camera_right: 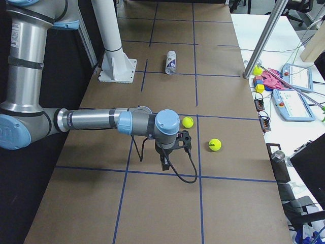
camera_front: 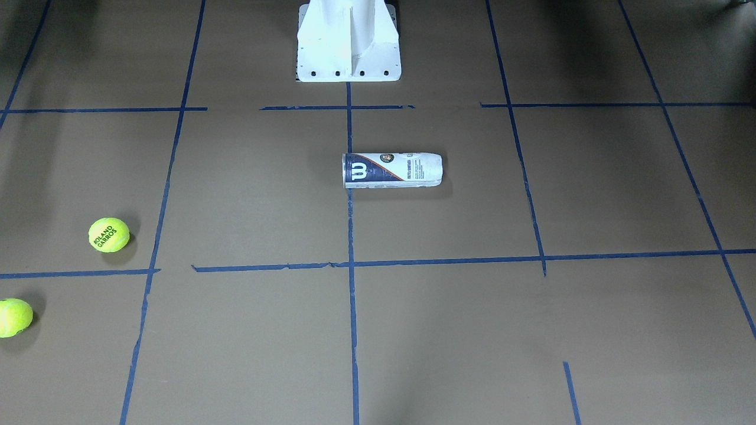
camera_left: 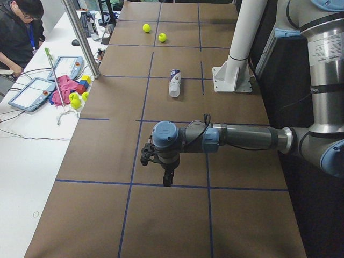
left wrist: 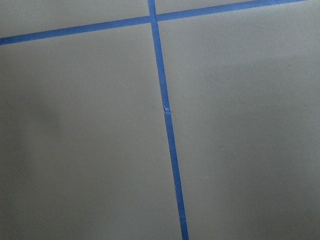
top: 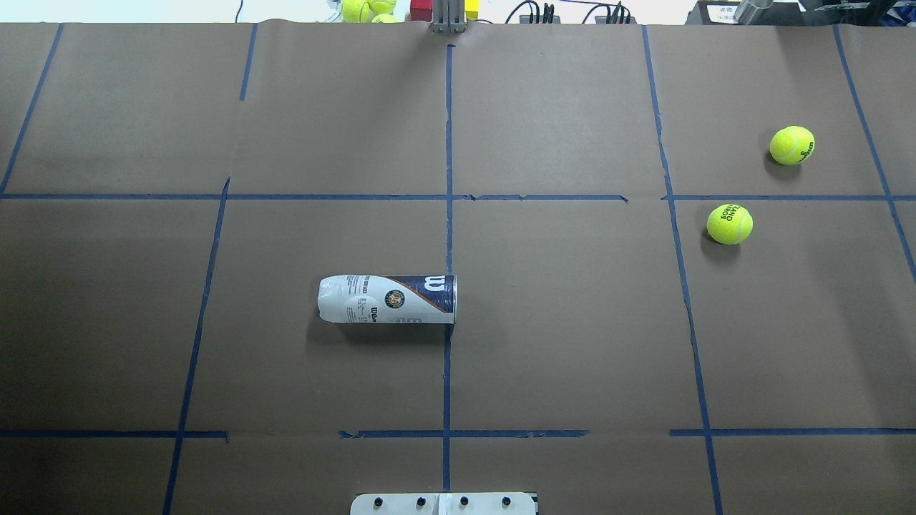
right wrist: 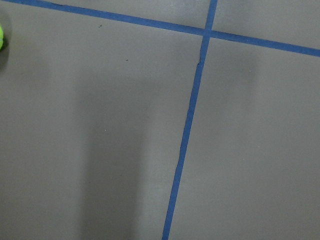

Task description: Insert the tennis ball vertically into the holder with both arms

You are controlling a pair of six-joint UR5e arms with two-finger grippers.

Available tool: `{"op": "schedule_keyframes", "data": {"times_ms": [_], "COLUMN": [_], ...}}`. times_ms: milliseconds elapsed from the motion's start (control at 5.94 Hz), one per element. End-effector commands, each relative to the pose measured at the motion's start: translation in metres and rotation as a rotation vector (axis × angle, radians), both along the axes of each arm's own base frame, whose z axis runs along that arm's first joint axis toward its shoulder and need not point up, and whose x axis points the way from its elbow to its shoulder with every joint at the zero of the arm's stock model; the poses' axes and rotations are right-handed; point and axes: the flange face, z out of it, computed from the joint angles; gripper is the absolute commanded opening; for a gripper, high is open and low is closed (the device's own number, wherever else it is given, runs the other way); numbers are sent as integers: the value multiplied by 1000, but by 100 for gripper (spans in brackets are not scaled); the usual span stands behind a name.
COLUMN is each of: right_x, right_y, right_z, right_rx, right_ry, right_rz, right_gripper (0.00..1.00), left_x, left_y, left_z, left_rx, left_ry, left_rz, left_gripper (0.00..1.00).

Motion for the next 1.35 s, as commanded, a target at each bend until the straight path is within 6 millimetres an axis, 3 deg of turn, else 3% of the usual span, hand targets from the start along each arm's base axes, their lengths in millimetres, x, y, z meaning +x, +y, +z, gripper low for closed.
{"op": "schedule_keyframes", "data": {"times_ms": [0, 336, 673, 841, 1009, 1178], "right_x": [0, 0, 0, 0, 0, 0], "right_y": [0, -1, -1, -1, -2, -3], "right_z": [0, -1, -2, -2, -4, -5], "right_rx": [0, 2, 3, 3, 10, 10], "right_ry": [0, 0, 0, 0, 0, 0], "right_rz": [0, 1, 1, 1, 1, 1], "right_gripper": [100, 100, 100, 100, 100, 100], "left_x": [1, 1, 4, 4, 4, 14], "left_y": [0, -7, -64, -65, -67, -73], "left_z": [-3, -11, -58, -61, -76, -100], "left_rx": [9, 28, 128, 140, 175, 316], "left_ry": [0, -10, -2, 4, 7, 14], "left_rz": [3, 3, -3, 1, 1, 19], "left_gripper": [100, 100, 100, 100, 100, 100]}}
